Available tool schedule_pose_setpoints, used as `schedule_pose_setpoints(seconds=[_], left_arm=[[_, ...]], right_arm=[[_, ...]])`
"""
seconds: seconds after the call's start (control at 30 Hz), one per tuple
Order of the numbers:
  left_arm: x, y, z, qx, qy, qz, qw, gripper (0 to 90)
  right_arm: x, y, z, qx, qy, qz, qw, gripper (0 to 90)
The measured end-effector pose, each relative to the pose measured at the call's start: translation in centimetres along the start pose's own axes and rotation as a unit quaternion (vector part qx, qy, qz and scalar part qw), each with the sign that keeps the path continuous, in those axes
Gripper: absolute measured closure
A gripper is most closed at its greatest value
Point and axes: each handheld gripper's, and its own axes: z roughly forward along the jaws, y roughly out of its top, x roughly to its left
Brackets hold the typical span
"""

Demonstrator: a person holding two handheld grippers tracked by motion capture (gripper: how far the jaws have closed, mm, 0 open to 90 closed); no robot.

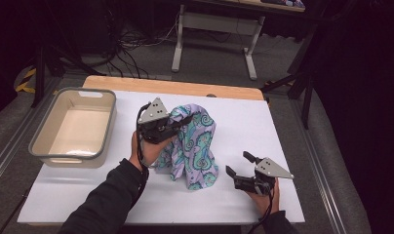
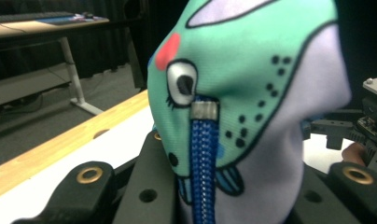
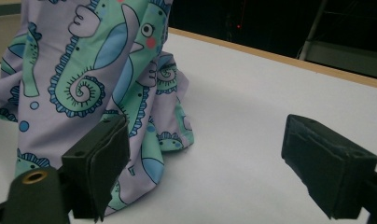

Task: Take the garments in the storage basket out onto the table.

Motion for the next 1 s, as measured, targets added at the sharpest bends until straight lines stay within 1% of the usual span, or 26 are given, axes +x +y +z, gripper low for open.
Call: schedule_pose_setpoints(seconds=[0.03, 0.07, 0.1, 0.17, 0.2, 0.23, 0.27, 0.3, 0.33, 0.4, 0.43, 0.47, 0.5, 0.53, 0.6, 0.63, 0.67, 0.7, 0.73, 0.77, 0.83, 0.87, 0.9, 0.93, 0.97, 1.0], left_arm=[[0.1, -0.2, 0.2, 0.007, 0.007, 0.002, 0.9999, 74.8], [0.1, -0.2, 0.2, 0.007, 0.007, 0.002, 0.9999, 69.5], [0.3, -0.3, 0.1, 0.012, 0.014, 0.005, 0.9998, 65.5], [0.4, -0.4, 0.0, 0.015, 0.016, 0.004, 0.9997, 58.0], [0.6, -0.6, -0.2, 0.021, 0.013, 0.003, 0.9997, 54.0], [0.6, -0.6, -0.2, 0.021, 0.013, 0.003, 0.9997, 50.7], [0.7, -0.7, -0.3, 0.024, 0.017, 0.005, 0.9996, 50.7], [0.8, -0.7, -0.5, 0.028, 0.022, 0.009, 0.9993, 45.6], [0.8, -0.7, -0.7, 0.026, 0.026, 0.009, 0.9993, 44.1], [0.9, -0.8, -1.2, 0.023, 0.026, 0.007, 0.9994, 42.6], [1.0, -0.8, -1.5, 0.023, 0.031, 0.011, 0.9992, 39.1], [0.9, -0.8, -1.8, 0.024, 0.034, 0.015, 0.999, 39.1], [0.8, -0.9, -2.5, 0.025, 0.035, 0.026, 0.9987, 37.7], [0.8, -0.9, -2.5, 0.025, 0.035, 0.026, 0.9987, 36.9], [0.6, -0.9, -3.3, 0.025, 0.038, 0.036, 0.9983, 36.0], [0.2, -1.0, -4.0, 0.023, 0.037, 0.045, 0.998, 35.0], [0.2, -1.0, -4.0, 0.023, 0.037, 0.045, 0.998, 34.4], [-0.3, -1.3, -4.7, 0.027, 0.036, 0.058, 0.9973, 33.6], [-0.3, -1.3, -4.7, 0.027, 0.036, 0.058, 0.9973, 33.1], [-0.6, -1.6, -4.9, 0.03, 0.036, 0.067, 0.9966, 33.1], [-1.2, -2.3, -5.2, 0.048, 0.036, 0.074, 0.9955, 31.7], [-1.4, -2.8, -5.3, 0.058, 0.031, 0.078, 0.9948, 31.0], [-2.1, -4.1, -5.6, 0.082, 0.031, 0.093, 0.9919, 30.2], [-2.1, -4.1, -5.6, 0.082, 0.031, 0.093, 0.9919, 29.5], [-2.4, -4.9, -5.8, 0.091, 0.031, 0.097, 0.9906, 29.5], [-2.8, -6.5, -6.1, 0.111, 0.034, 0.105, 0.9878, 29.0]], right_arm=[[0.0, 0.0, 0.0, 0.001, 0.0, 0.001, 1.0, 16.3], [0.0, 0.0, 0.0, 0.001, 0.0, 0.001, 1.0, 16.3], [0.1, 0.0, 0.0, 0.002, 0.001, 0.002, 1.0, 16.3], [0.1, 0.0, 0.1, 0.003, 0.002, 0.001, 1.0, 16.3], [0.1, 0.0, 0.1, 0.003, 0.003, 0.002, 1.0, 16.3], [0.1, 0.0, 0.1, 0.003, 0.003, 0.002, 1.0, 16.3], [0.1, 0.0, 0.2, 0.004, 0.004, 0.001, 1.0, 16.3], [0.2, -0.1, 0.2, 0.006, 0.004, 0.001, 1.0, 16.3], [0.2, -0.1, 0.2, 0.007, 0.005, 0.002, 1.0, 16.3], [0.2, -0.1, 0.2, 0.009, 0.004, 0.002, 1.0, 16.3], [0.2, -0.1, 0.3, 0.012, 0.003, 0.001, 0.9999, 16.3], [0.2, -0.1, 0.3, 0.012, 0.003, 0.001, 0.9999, 16.3], [0.2, -0.1, 0.3, 0.014, 0.005, 0.001, 0.9999, 16.3], [0.2, -0.2, 0.4, 0.015, 0.005, 0.0, 0.9999, 16.5], [0.2, -0.2, 0.4, 0.018, 0.006, -0.001, 0.9998, 16.6], [0.3, -0.2, 0.5, 0.019, 0.008, 0.001, 0.9998, 16.8], [0.3, -0.2, 0.5, 0.019, 0.008, 0.001, 0.9998, 16.8], [0.4, -0.2, 0.6, 0.024, 0.008, 0.0, 0.9997, 16.9], [0.4, -0.2, 0.6, 0.026, 0.008, -0.001, 0.9996, 17.3], [0.4, -0.2, 0.6, 0.026, 0.008, -0.001, 0.9996, 17.3], [0.5, -0.2, 0.7, 0.032, 0.012, -0.003, 0.9994, 18.4], [0.5, -0.2, 0.8, 0.034, 0.015, -0.003, 0.9993, 18.4], [0.7, -0.2, 0.9, 0.038, 0.022, -0.006, 0.999, 20.8], [0.7, -0.2, 0.9, 0.038, 0.022, -0.006, 0.999, 20.8], [0.8, -0.1, 0.9, 0.04, 0.029, -0.008, 0.9988, 22.6], [1.2, 0.0, 1.0, 0.046, 0.038, -0.015, 0.9981, 24.2]])
